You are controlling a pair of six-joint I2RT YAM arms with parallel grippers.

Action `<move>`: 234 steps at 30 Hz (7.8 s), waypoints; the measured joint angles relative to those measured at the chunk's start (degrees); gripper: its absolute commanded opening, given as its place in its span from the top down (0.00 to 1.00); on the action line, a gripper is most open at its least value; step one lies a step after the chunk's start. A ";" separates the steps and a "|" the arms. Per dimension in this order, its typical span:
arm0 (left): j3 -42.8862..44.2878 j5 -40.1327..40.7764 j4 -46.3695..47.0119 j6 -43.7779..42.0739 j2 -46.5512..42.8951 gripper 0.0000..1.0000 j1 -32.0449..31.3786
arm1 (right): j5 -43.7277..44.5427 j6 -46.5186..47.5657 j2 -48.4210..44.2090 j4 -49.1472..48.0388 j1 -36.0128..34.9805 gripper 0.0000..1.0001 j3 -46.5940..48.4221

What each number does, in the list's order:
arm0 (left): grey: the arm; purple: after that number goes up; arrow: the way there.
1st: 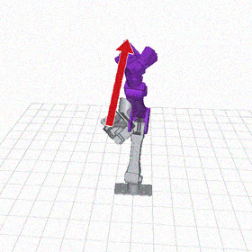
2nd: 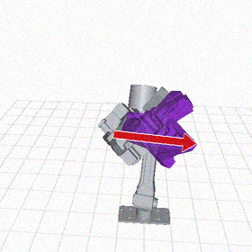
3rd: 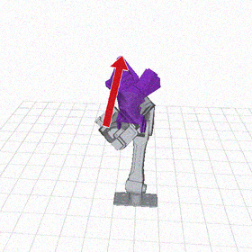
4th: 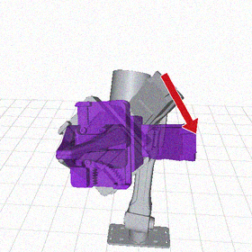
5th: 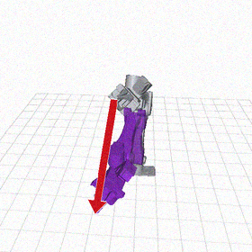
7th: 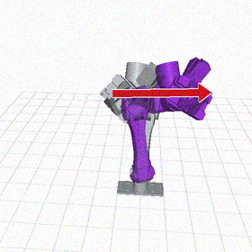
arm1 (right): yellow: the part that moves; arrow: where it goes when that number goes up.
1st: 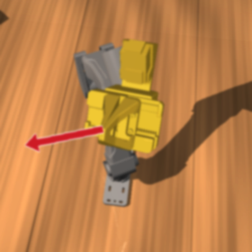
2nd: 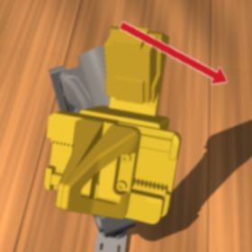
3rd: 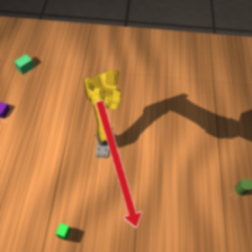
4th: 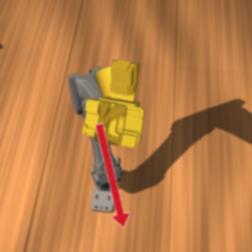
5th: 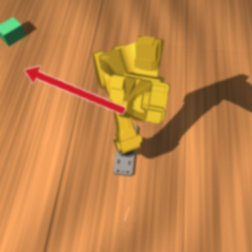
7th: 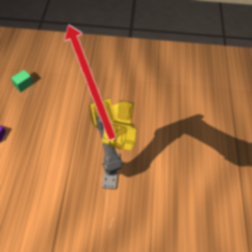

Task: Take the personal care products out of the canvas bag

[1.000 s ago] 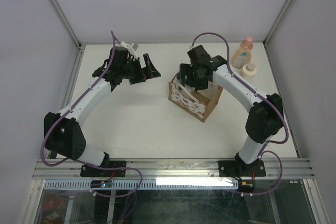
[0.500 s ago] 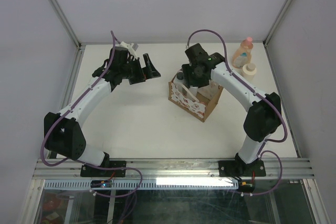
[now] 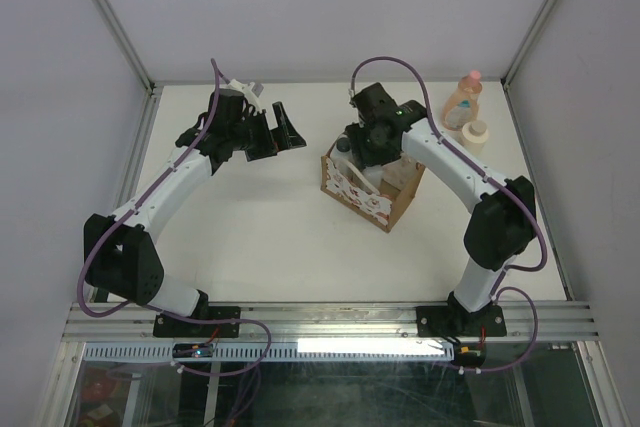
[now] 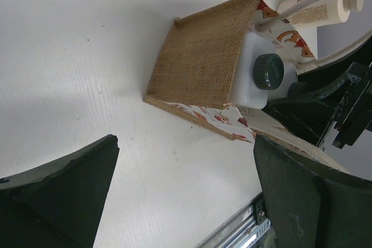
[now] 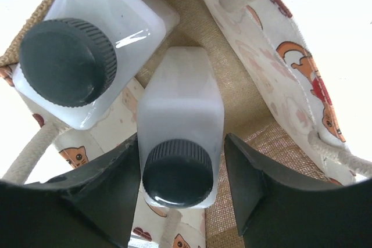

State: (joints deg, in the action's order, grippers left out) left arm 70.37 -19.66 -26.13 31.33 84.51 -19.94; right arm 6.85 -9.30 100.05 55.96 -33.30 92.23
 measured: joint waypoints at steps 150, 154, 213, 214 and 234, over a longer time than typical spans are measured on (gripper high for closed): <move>-6.60 0.26 -0.81 0.68 -9.29 0.01 -0.74 | -16.26 -20.85 -12.13 -16.17 4.46 0.10 -8.96; -6.60 0.26 -0.83 0.66 -9.29 0.01 -0.74 | -14.75 -21.79 -7.87 -14.60 2.10 0.10 -5.60; -6.58 1.64 -2.51 -0.68 -9.31 0.01 -0.74 | -0.22 -13.62 12.83 0.20 -2.12 0.67 10.84; -6.58 1.64 -2.51 -0.68 -9.31 0.01 -0.74 | -0.20 -13.62 12.83 0.17 -2.10 0.71 10.84; -6.58 1.60 -1.22 1.14 -8.70 0.01 -0.74 | -10.23 -16.20 -13.88 -5.25 11.45 1.00 -0.52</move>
State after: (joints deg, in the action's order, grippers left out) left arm 63.79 -18.06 -27.35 32.47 75.81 -20.69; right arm -3.38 -25.50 86.17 50.72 -21.85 91.70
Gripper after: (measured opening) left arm 0.992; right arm 0.514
